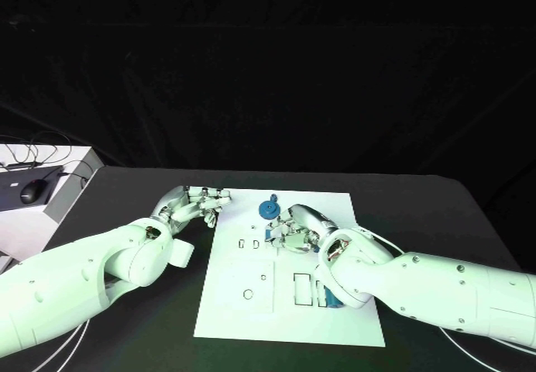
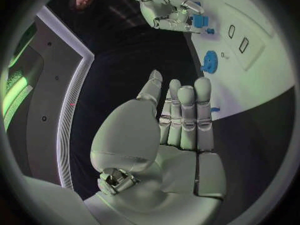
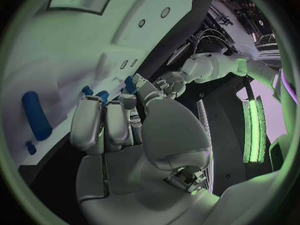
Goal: Assemble the parts on the task board
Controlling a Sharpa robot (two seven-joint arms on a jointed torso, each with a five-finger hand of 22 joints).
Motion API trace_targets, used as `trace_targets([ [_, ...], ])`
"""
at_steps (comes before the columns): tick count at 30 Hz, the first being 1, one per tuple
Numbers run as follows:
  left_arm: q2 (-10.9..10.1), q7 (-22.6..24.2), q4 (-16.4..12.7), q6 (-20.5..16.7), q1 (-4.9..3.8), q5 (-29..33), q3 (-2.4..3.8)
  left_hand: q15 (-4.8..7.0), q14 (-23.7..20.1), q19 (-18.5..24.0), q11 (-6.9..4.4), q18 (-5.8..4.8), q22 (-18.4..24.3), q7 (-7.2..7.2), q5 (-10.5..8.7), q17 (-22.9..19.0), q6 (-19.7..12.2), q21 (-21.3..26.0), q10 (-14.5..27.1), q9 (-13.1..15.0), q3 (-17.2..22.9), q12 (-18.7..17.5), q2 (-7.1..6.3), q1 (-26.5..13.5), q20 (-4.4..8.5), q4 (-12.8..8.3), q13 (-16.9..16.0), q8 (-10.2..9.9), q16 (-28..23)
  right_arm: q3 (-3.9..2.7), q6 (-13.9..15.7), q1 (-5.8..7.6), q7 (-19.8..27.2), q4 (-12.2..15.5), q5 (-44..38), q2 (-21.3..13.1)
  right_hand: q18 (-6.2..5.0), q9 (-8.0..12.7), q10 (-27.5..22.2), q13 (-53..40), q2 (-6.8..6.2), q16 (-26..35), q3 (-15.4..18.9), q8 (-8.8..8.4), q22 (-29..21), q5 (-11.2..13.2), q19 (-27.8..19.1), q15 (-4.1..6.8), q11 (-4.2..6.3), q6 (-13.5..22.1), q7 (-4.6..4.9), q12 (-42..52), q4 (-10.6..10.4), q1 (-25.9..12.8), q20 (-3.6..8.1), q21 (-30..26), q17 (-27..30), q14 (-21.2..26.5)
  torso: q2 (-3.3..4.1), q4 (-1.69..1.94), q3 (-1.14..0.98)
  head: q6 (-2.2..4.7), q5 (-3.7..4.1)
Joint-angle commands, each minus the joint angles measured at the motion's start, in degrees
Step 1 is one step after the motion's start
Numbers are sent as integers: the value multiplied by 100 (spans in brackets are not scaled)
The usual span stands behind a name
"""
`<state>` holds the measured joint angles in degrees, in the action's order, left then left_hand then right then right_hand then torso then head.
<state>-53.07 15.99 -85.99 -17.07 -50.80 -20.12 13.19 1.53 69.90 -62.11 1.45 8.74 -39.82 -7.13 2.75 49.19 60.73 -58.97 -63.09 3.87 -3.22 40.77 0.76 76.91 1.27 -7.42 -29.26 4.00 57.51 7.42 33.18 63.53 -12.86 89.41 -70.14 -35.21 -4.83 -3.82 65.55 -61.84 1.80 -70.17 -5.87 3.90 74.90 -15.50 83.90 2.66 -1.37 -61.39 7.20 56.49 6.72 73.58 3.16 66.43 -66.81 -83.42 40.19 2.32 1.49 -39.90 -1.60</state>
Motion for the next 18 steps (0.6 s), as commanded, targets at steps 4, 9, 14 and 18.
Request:
trace_targets([
  [4,5,24,-4,28,1,-17,3,1,-19,36,18,109,-5,-11,6,-10,-32,1,1,4,-11,-27,-16,-41,-2,19,5,13,20,3,80,-67,-134,-39,-345,20,44,-7,3,-3,-23,18,10,-9,953,9,330,26,28,-52,-14,25,-16,-60,42,9,16,-19,2,-3,7,-14,11],
  [9,9,15,1,29,1,-18,3,1,-19,36,18,109,-5,-11,6,-10,-32,1,1,4,-11,-27,-16,-41,-2,19,5,13,20,9,91,-110,-142,-104,-405,44,44,-7,3,-3,-23,18,10,-9,953,9,330,26,28,-52,-14,25,-16,-60,42,9,16,-19,2,1,8,-14,17],
  [14,8,12,8,30,2,-19,3,1,-19,36,18,109,-5,-11,6,-10,-32,1,1,4,-11,-27,-16,-41,-2,19,5,13,20,11,117,-127,-146,-152,-447,55,44,-7,3,-3,-23,18,10,-9,953,9,330,26,28,-52,-14,25,-16,-60,42,9,16,-19,1,3,9,-14,20],
  [18,8,11,10,35,2,-19,3,1,-19,36,18,109,-5,-11,6,-10,-32,1,1,4,-11,-27,-16,-41,-2,19,5,13,20,11,107,-134,-140,-179,-464,59,46,-7,6,-2,-32,12,14,-9,954,10,332,26,28,-57,-15,23,-19,-66,44,14,17,-19,2,1,9,-19,20],
])
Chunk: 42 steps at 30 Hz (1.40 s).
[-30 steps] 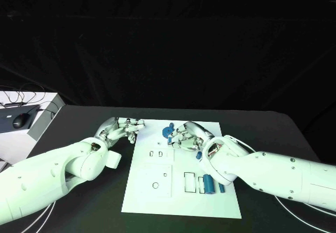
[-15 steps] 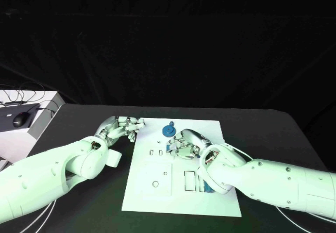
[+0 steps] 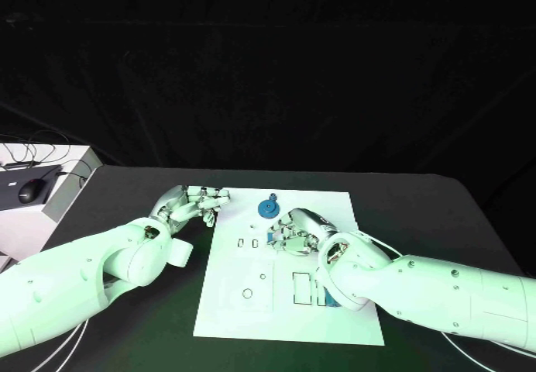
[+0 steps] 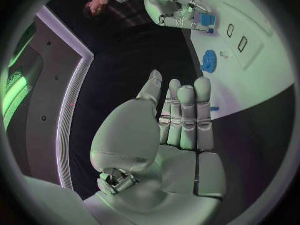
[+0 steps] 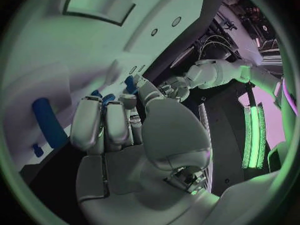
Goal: Assemble the parts on the task board
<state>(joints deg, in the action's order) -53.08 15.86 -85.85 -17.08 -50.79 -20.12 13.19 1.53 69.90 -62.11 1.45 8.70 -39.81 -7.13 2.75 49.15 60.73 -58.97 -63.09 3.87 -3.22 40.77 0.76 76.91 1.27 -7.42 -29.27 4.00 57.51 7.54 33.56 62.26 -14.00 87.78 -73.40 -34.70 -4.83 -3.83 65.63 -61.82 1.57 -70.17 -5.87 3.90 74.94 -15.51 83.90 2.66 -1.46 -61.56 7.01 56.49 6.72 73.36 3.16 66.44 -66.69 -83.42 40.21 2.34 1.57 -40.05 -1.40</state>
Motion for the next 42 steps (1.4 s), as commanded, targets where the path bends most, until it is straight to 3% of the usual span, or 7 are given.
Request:
trace_targets([
  [1,10,25,-4,37,2,-19,3,1,-19,36,18,113,-6,-11,6,-5,-32,1,1,4,-11,-27,-16,-41,-2,19,6,13,20,-1,61,-8,-23,-23,-139,12,46,-7,-2,-3,-9,12,13,-9,950,10,332,26,37,-39,4,23,-19,-43,43,14,5,-18,1,0,2,-7,3],
  [21,8,28,-3,45,3,-19,3,-1,-20,37,21,114,-15,-16,7,-11,-38,-3,6,4,-14,-20,-18,-38,-3,26,18,13,34,3,-130,-74,-147,-166,-358,81,48,-7,2,-4,-47,4,35,-9,952,44,332,27,36,-44,1,21,-23,-51,44,22,7,-16,-4,-4,-2,-51,-9],
  [42,2,27,-3,57,3,-19,3,-1,-20,37,21,114,-15,-16,7,-11,-38,-3,6,4,-14,-20,-18,-38,-3,26,18,13,34,16,-276,-75,-241,-218,-595,116,47,-7,4,8,-199,13,127,-10,948,60,328,26,32,-30,2,5,-19,-56,44,4,23,-12,-4,-5,-1,-60,-7],
])
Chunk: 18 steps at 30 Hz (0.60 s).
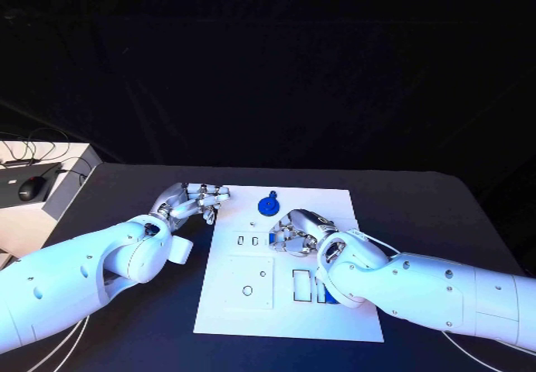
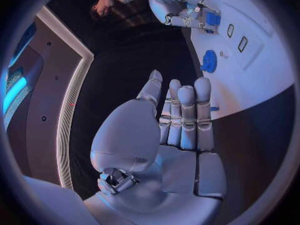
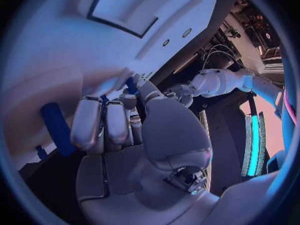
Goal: Assemble the parts on the task board
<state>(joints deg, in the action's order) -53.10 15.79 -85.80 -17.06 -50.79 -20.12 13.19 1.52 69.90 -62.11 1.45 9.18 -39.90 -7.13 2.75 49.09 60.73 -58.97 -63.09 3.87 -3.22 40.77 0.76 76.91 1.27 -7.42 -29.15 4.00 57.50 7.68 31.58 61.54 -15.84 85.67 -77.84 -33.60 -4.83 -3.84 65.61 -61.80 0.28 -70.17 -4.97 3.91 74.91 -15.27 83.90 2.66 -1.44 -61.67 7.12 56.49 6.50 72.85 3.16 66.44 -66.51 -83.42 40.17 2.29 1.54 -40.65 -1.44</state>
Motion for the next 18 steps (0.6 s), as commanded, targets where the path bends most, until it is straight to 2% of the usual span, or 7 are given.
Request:
trace_targets([
  [1,3,34,-8,56,3,-19,3,-1,-21,38,21,66,-6,-16,6,-5,-37,-2,6,4,-14,-20,-18,-38,-2,27,6,12,35,3,-75,-4,-58,-7,-156,7,47,-6,6,5,-70,13,37,-11,952,37,328,26,30,-20,-9,5,3,-5,44,4,5,-12,0,0,2,0,-3],
  [11,-1,32,-7,59,3,-19,3,-1,-21,38,21,66,-6,-16,6,-5,-37,-2,6,4,-14,-20,-18,-38,-2,27,6,12,35,5,-74,-4,-64,-8,-186,9,46,-5,2,13,-91,17,54,-12,951,42,328,25,27,-10,-5,-4,-2,0,44,-1,11,-11,0,-2,2,-3,5],
  [18,-4,25,-3,68,3,-19,3,-3,-26,40,23,68,-16,-18,6,-15,-40,-4,10,4,-15,-10,-13,-40,-4,35,17,13,48,5,0,-4,-38,-1,-186,8,38,-4,-41,47,-156,25,114,-16,945,58,324,3,0,116,37,-38,-56,4,27,-30,23,-7,-1,-1,1,-2,7],
])
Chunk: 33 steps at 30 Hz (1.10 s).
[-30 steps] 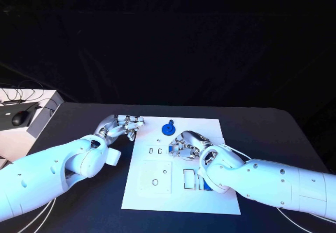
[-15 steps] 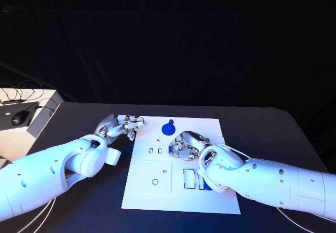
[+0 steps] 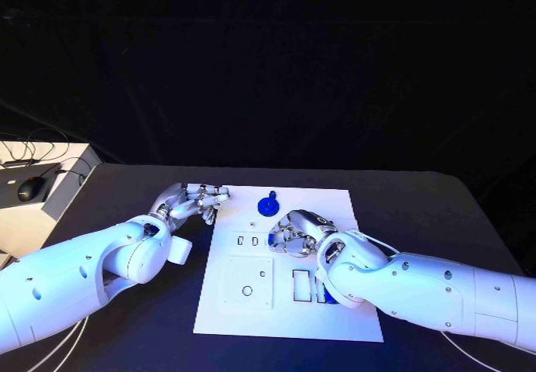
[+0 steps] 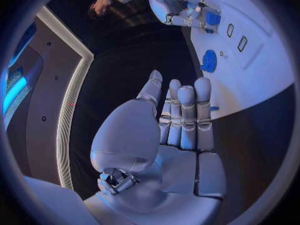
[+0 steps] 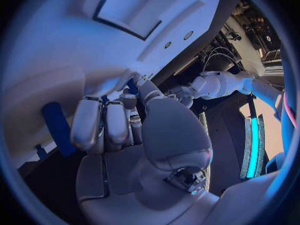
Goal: Assemble the parts on the task board
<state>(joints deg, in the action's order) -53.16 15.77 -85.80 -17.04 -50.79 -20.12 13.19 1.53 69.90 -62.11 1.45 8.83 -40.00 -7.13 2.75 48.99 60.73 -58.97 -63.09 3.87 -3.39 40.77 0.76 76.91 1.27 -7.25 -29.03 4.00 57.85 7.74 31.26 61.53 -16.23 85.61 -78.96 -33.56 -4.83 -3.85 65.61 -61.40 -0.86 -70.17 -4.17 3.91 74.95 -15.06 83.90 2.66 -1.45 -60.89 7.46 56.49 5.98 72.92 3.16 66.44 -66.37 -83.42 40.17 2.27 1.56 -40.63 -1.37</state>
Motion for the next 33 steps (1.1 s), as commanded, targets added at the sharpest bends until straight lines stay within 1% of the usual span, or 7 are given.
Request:
trace_targets([
  [1,2,25,-4,71,3,-19,3,-3,-26,40,23,102,-5,-18,6,-5,-40,-4,10,4,2,-10,-13,-40,-4,18,5,13,13,-1,44,-3,4,6,-73,3,36,-1,-53,16,-65,25,50,-19,939,43,323,-6,-11,80,21,-49,-15,-9,23,-39,9,-6,-2,0,0,-4,0],
  [19,-3,12,1,88,3,-17,3,-3,-27,40,23,103,-8,-19,6,-9,-47,-4,10,3,0,-8,-13,-37,-4,18,9,10,16,0,133,-3,11,16,-62,-15,13,-8,-132,99,-161,22,127,-11,936,66,322,-58,-67,202,101,-80,-149,33,-29,-63,15,2,-3,0,1,-3,17],
  [21,-3,12,1,92,3,-17,3,-3,-27,40,23,103,-8,-19,6,-9,-47,-4,10,3,0,-8,-13,-37,-4,18,9,10,16,0,171,-3,42,24,-39,-22,9,-6,-153,117,-195,23,138,-14,935,71,321,-70,-84,270,125,-90,-167,37,-39,-70,16,4,-3,0,1,-3,17],
  [25,-1,3,8,102,3,-17,3,-5,-30,42,26,102,-8,-22,6,-11,-69,-3,14,1,-5,-12,-21,-38,-5,17,13,2,15,0,296,-3,132,65,42,-52,-3,-6,-204,155,-377,8,174,-15,934,86,319,-111,-136,530,189,-94,-288,10,-75,-80,1,8,-4,0,0,5,21],
  [28,1,-6,17,108,3,-20,3,-4,-30,41,25,103,-10,-22,6,-11,-75,-4,2,3,-7,5,-25,-41,-5,19,5,4,18,-1,418,-3,214,126,110,-91,-27,5,-279,211,-671,-7,164,-21,933,424,319,-167,-203,1024,271,-83,-755,73,-128,-89,-5,15,-4,-1,-2,14,19],
  [32,-1,-16,30,112,3,-25,3,-4,-31,42,24,103,-12,-20,6,-11,-79,-5,7,3,-9,37,-30,-39,-6,19,-15,6,22,-3,541,-1,305,239,185,-165,-43,35,-327,276,-1002,-39,213,-56,936,515,322,-196,-240,1539,317,-41,-1479,355,-162,-74,-19,15,-2,-2,-3,19,16],
  [33,-1,-21,33,114,3,-28,3,-4,-32,43,24,103,-14,-20,6,-11,-79,-6,19,4,-9,66,-32,-37,-6,20,-36,8,26,-4,570,1,325,272,204,-188,-46,31,-333,296,-1048,-42,239,-77,937,519,322,-198,-242,1541,319,-31,-1635,448,-171,-70,-18,20,-2,-2,-3,19,16],
])
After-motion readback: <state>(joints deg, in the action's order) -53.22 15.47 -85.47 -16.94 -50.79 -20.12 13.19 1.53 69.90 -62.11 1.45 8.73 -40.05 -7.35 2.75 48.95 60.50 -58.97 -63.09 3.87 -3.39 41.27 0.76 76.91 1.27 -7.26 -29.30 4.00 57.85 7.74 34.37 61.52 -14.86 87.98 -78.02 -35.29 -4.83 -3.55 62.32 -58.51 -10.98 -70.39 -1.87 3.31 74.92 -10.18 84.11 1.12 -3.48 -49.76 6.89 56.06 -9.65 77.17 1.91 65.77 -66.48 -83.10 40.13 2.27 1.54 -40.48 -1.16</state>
